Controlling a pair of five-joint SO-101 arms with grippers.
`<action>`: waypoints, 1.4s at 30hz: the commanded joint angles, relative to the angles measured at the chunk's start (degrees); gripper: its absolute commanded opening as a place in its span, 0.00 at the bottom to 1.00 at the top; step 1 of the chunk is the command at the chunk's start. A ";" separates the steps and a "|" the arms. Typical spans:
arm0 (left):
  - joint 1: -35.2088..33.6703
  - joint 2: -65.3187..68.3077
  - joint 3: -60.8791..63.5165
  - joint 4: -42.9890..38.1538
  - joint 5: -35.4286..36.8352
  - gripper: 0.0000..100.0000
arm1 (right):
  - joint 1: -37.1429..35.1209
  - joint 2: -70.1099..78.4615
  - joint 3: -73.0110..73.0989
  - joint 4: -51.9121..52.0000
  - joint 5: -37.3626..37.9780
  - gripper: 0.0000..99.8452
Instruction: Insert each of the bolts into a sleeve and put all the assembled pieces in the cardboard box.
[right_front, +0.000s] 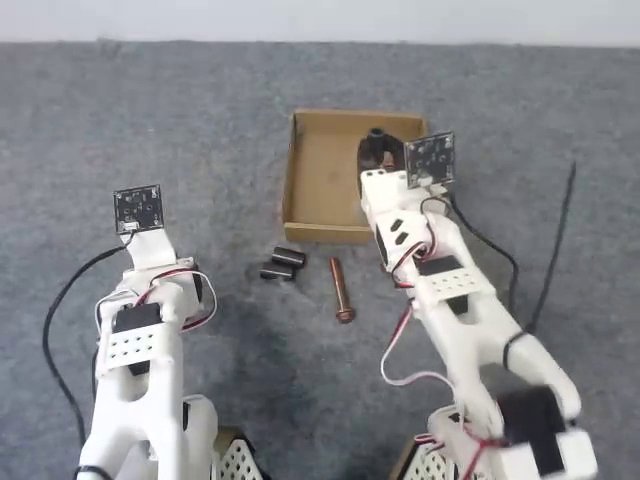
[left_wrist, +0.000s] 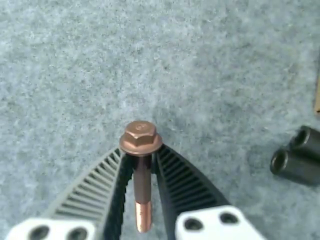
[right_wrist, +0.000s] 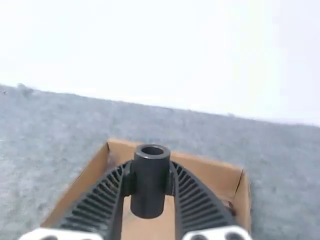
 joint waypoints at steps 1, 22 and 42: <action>-0.35 -2.55 -0.57 -1.49 -0.62 0.01 | -0.04 6.55 -2.99 -8.66 1.14 0.01; -0.35 -2.90 1.89 -7.30 -0.62 0.01 | -4.88 30.73 13.54 -62.99 1.32 0.01; -0.35 -2.90 1.89 -7.30 -0.62 0.01 | -13.67 30.37 36.48 -76.00 11.69 0.01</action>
